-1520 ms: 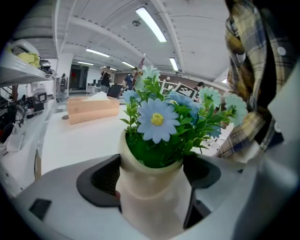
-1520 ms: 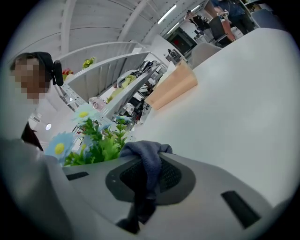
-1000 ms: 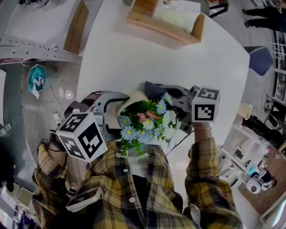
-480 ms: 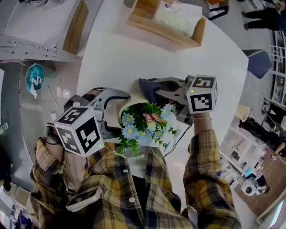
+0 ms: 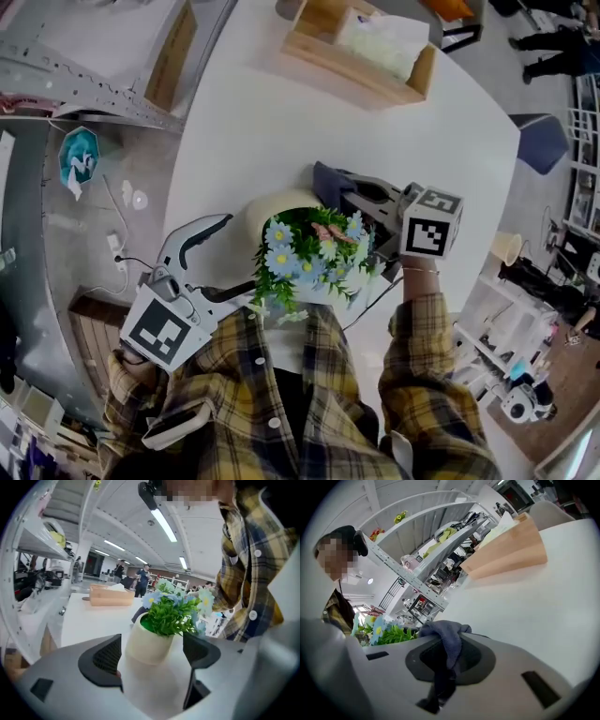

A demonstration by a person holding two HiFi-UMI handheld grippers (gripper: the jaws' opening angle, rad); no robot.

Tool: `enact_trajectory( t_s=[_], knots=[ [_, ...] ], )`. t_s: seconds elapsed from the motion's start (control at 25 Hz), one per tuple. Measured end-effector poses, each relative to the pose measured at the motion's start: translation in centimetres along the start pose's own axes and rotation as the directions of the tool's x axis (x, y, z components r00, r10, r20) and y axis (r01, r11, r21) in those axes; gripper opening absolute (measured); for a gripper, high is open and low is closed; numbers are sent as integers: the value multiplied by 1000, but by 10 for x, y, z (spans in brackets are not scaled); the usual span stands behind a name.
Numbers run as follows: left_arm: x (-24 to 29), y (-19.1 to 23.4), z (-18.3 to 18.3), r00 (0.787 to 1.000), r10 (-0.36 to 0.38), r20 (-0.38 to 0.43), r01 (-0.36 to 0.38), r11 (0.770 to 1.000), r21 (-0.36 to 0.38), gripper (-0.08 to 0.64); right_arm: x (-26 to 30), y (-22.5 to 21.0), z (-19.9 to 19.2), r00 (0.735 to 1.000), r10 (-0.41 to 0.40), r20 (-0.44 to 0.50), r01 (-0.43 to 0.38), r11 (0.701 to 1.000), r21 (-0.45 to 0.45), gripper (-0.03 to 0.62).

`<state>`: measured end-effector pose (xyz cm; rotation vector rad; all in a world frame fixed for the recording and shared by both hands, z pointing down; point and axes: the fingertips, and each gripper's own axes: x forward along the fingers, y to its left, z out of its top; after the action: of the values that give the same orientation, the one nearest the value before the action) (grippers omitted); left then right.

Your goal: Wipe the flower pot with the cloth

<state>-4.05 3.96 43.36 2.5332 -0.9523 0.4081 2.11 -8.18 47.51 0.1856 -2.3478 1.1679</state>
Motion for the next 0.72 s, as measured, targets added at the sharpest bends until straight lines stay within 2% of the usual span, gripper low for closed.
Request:
enact_trajectory(
  t_s=[0.16,0.24,0.36,0.56,0.72],
  knots=[
    [-6,-6,-18,989,147,-12,-148,983,-106,417,-11,0,-8,994,-78,83,76,997,18,23],
    [-5,-14,-27,984,176,-35,-180,972,-149,417,-16,3,-15,986,-120,114,117,993,32,23],
    [2,-26,-38,981,176,-83,-190,959,-210,417,-22,7,-28,971,-183,157,175,983,62,23],
    [4,-32,-40,962,250,-107,-269,934,-235,417,-32,16,-48,931,-268,249,238,961,143,23],
    [3,-38,-41,955,278,-105,-296,927,-230,417,-30,33,-70,920,-279,275,228,952,202,23]
  ],
)
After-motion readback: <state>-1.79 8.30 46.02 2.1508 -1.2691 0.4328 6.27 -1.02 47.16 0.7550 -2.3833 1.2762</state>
